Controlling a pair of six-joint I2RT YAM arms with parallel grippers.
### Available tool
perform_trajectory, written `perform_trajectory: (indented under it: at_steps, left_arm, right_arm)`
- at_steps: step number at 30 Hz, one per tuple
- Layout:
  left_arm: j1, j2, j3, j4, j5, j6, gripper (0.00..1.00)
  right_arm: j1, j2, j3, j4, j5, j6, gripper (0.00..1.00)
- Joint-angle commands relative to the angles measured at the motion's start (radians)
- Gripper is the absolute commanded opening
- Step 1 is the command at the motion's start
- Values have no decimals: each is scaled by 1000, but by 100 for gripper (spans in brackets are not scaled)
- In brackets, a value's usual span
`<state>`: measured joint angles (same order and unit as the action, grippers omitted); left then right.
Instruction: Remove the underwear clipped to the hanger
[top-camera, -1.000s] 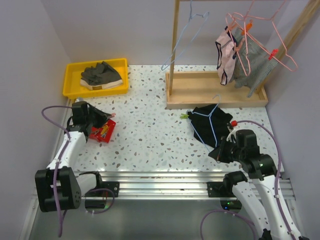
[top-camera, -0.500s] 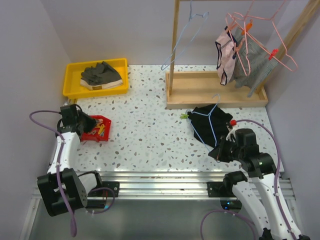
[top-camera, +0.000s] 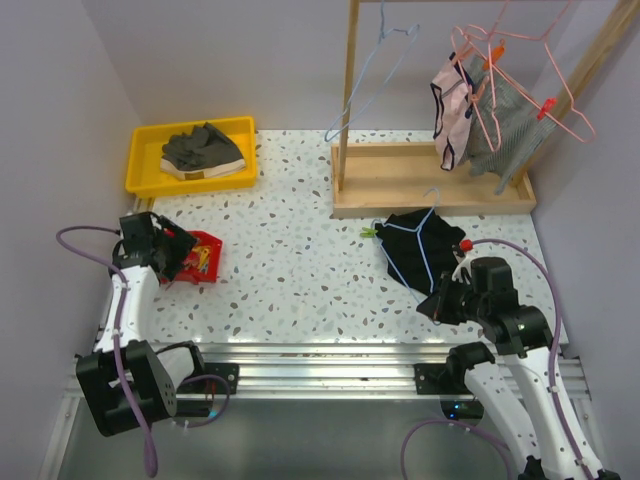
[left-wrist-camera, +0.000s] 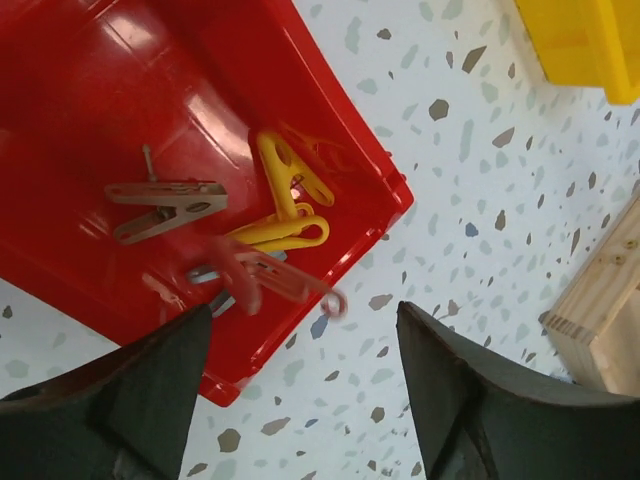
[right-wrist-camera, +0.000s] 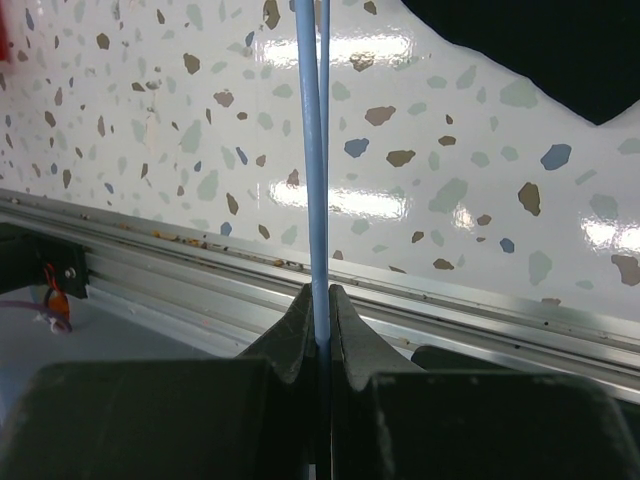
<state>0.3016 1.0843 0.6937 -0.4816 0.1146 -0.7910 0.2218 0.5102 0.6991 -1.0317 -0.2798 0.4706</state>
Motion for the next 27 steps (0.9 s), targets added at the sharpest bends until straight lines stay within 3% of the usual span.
perform_trajectory:
  at_steps: [1, 4, 9, 16, 23, 27]
  left_arm:
    - [8, -29, 12, 7, 40, -8, 80]
    - [7, -24, 20, 61, 167, -14, 100]
    - [-65, -26, 47, 98, 263, -51, 100]
    - [-459, 22, -5, 342, 275, -295, 100]
    - [-705, 263, 10, 607, 266, -393, 100]
    - [-798, 391, 79, 646, 247, -432, 100]
  right_arm:
    - [-2, -2, 28, 12, -32, -18, 0]
    - [-2, -2, 23, 13, -41, -23, 0]
    - [-4, -4, 17, 19, -67, -29, 0]
    - [-4, -18, 13, 53, -139, -18, 0]
    - [-2, -35, -10, 102, -258, 13, 0]
    - [-4, -42, -27, 133, -326, 22, 0]
